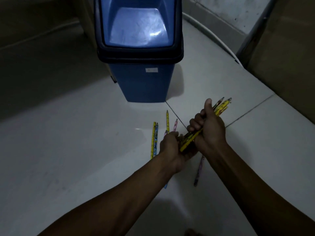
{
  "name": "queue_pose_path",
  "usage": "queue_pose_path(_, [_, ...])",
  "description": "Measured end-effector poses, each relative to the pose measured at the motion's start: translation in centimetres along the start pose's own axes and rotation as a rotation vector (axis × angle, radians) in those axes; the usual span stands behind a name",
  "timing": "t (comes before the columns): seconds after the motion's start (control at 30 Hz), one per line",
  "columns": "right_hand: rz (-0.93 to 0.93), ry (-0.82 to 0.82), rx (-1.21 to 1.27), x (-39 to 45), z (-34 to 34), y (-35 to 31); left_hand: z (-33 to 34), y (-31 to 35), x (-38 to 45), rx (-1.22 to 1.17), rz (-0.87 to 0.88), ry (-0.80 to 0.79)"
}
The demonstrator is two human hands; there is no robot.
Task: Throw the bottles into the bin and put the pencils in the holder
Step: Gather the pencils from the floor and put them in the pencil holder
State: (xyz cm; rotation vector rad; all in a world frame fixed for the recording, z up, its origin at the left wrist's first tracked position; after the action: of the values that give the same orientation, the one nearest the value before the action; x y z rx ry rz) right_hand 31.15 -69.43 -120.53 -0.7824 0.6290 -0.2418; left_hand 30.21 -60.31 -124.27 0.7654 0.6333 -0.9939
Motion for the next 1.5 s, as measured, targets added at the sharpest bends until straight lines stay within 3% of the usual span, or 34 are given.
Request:
queue_pose_path(0.23, [0.109, 0.044, 0.023, -0.2, -0.9, 1.8, 1.6, 0.4, -0.3, 0.302, 0.019, -0.115])
queue_pose_path(0.37, [0.172, 0.037, -0.149, 0.5, -3.3, 0.7, -0.4, 5.4, 1.3, 0.97, 0.476, 0.199])
queue_pose_path(0.43, [0.222, 0.073, -0.261, 0.3, -4.5, 0.7, -0.6, 8.2, 1.3, 1.281, 0.596, 0.357])
queue_pose_path(0.53, [0.291, 0.091, -0.346, -0.2, -5.9, 1.0, -0.8, 10.6, 2.4, 1.664, 0.528, 0.505])
queue_pose_path(0.67, [0.288, 0.047, -0.398, -0.6, -7.3, 1.3, 0.5, 10.8, 4.0, 1.911, 0.361, 0.455])
queue_pose_path(0.9, [0.262, -0.004, -0.419, -1.1, -7.9, 1.0, 1.4, 11.0, 5.1, 1.915, 0.224, 0.391])
queue_pose_path(1.03, [0.225, -0.059, -0.468, -0.8, -7.1, 1.0, 2.9, 10.8, 4.2, 1.646, 0.291, 0.141])
queue_pose_path(1.13, [0.219, -0.139, -0.481, -0.7, -6.1, 1.5, 4.5, 8.4, 3.0, 1.438, 0.159, -0.066])
queue_pose_path(1.23, [0.237, -0.2, -0.487, -0.7, -5.7, 2.0, 4.7, 6.8, 2.9, 1.247, 0.089, -0.149])
queue_pose_path(1.37, [0.268, -0.153, -0.486, -0.6, -6.6, 1.9, 3.2, 7.3, 3.5, 1.286, 0.229, -0.05])
queue_pose_path(1.43, [0.268, -0.12, -0.41, -0.6, -7.2, 1.7, 1.8, 8.3, 3.9, 1.558, 0.373, 0.2])
queue_pose_path(1.5, [0.272, -0.102, -0.304, -0.7, -7.5, 1.6, 1.1, 8.5, 3.6, 1.818, 0.367, 0.383])
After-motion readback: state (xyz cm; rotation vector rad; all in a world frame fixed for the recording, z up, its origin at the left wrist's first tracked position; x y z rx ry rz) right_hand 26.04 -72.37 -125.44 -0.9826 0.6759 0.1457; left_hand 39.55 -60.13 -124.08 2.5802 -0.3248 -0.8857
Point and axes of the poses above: each hand's wrist, its own x-axis towards the middle knuckle, its own z-axis out of the palm, y = z × x, the point moved 4 cm from there along x, towards the middle knuckle, and after that the axes turned 11 degrees about -y, right-handed, at the moved point
